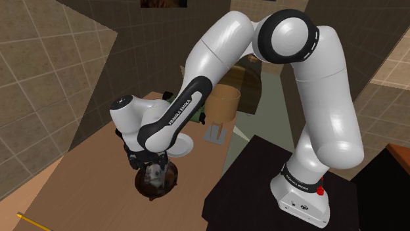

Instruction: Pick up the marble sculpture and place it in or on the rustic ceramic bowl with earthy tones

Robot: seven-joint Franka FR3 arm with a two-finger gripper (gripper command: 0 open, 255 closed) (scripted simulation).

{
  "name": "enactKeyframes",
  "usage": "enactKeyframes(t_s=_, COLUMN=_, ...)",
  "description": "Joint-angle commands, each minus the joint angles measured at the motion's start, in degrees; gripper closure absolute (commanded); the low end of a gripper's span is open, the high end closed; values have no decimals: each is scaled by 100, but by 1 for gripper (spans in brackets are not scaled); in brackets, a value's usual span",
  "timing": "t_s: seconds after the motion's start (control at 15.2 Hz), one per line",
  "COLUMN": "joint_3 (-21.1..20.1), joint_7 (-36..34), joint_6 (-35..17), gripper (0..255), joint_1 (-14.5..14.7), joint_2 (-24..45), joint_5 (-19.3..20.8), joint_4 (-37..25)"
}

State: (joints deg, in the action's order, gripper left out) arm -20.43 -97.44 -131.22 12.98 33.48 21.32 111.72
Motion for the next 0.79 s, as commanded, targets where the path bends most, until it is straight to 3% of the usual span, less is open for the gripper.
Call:
enactKeyframes(t_s=0.0, joint_3=0, joint_7=0, joint_6=-1, gripper=255, joint_1=0, joint_2=-2, joint_5=0, joint_4=-1)
enactKeyframes(t_s=0.07, joint_3=0, joint_7=0, joint_6=-1, gripper=0, joint_1=0, joint_2=-2, joint_5=0, joint_4=-1)
enactKeyframes(t_s=0.4, joint_3=0, joint_7=0, joint_6=-1, gripper=0, joint_1=0, joint_2=-2, joint_5=0, joint_4=-1)
enactKeyframes(t_s=0.73, joint_3=-180, joint_7=162, joint_6=564, gripper=0, joint_1=-64, joint_2=-421, joint_5=-259, joint_4=-173)
